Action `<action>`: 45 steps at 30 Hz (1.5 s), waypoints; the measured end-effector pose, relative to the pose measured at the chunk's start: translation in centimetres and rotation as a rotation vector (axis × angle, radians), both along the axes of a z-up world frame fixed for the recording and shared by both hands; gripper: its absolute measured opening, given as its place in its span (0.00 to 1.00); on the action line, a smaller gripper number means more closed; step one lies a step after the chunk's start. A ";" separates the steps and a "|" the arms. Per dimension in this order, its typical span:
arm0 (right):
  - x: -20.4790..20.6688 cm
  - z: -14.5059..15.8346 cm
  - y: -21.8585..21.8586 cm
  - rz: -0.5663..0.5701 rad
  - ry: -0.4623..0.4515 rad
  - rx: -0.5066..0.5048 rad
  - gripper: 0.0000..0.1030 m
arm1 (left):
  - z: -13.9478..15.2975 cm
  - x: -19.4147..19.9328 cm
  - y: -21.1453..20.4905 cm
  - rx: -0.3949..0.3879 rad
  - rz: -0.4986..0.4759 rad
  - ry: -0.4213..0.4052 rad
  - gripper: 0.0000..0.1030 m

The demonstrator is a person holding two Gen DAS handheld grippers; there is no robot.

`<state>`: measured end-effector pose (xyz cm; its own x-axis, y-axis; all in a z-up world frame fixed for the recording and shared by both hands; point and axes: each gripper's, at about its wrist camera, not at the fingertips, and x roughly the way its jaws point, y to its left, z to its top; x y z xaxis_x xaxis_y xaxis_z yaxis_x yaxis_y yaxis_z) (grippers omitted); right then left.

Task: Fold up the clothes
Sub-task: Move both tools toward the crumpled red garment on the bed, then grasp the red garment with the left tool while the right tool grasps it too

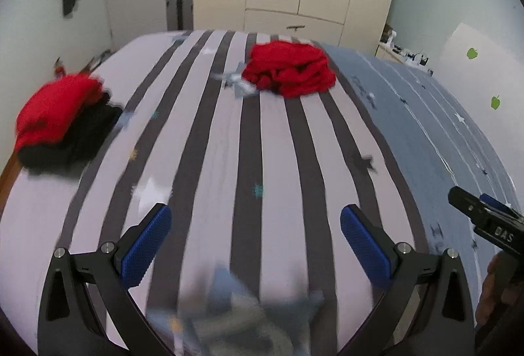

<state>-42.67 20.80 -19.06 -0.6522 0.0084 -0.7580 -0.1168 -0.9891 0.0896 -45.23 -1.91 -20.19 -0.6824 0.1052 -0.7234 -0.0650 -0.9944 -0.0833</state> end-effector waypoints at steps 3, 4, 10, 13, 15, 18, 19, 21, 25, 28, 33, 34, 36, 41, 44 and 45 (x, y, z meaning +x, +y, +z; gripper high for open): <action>-5.7 -0.7 -0.6 -0.017 0.024 -0.016 0.99 | -0.9 -5.1 0.0 -0.033 -0.033 0.026 0.99; -7.2 -0.9 -0.8 -0.012 0.030 -0.019 0.99 | -1.3 -7.0 0.1 -0.039 -0.040 0.033 0.99; -18.4 -3.6 -2.3 0.021 0.022 -0.002 0.99 | -4.1 -18.9 1.3 -0.070 -0.061 0.028 0.99; -23.7 -5.2 -2.6 0.033 0.005 -0.009 0.99 | -5.4 -24.6 2.5 -0.110 -0.086 -0.001 0.99; -27.0 -6.0 -2.8 0.057 0.000 -0.007 0.99 | -6.1 -28.0 2.9 -0.076 -0.096 -0.016 0.99; -31.5 -7.2 -3.2 0.102 0.001 -0.003 0.99 | -6.7 -32.7 3.9 -0.070 -0.137 -0.032 0.99; -33.2 -7.7 -3.3 0.119 -0.003 -0.001 0.99 | -6.8 -34.0 4.3 -0.074 -0.156 -0.030 0.99; -36.0 -8.5 -3.7 0.150 -0.012 0.003 0.99 | -7.3 -36.6 5.2 -0.113 -0.182 -0.027 0.98; -40.1 -9.1 -3.0 0.124 -0.022 -0.110 0.93 | -8.9 -40.4 5.9 -0.153 -0.212 -0.075 0.79; -42.5 -9.6 -3.6 0.137 -0.033 -0.109 0.93 | -10.0 -41.9 5.6 -0.121 -0.225 -0.114 0.56; -44.5 -11.0 -4.6 0.145 -0.061 -0.137 0.90 | -10.8 -42.3 5.2 -0.063 -0.250 -0.111 0.13; -44.6 -11.2 -4.8 0.148 -0.063 -0.142 0.89 | -10.6 -41.8 4.9 -0.059 -0.262 -0.090 0.12; -44.7 -11.6 -5.2 0.154 -0.069 -0.152 0.85 | -10.7 -40.9 4.1 -0.030 -0.277 -0.088 0.11; -43.3 -11.7 -6.3 0.206 -0.070 -0.139 0.31 | -10.3 -35.3 2.8 0.040 -0.328 -0.058 0.10; -42.3 -11.8 -6.9 0.240 -0.069 -0.135 0.15 | -10.0 -30.9 2.2 0.074 -0.365 -0.044 0.09; -40.8 -11.5 -6.5 0.243 -0.056 -0.189 0.15 | -9.8 -29.4 2.1 0.086 -0.378 -0.039 0.09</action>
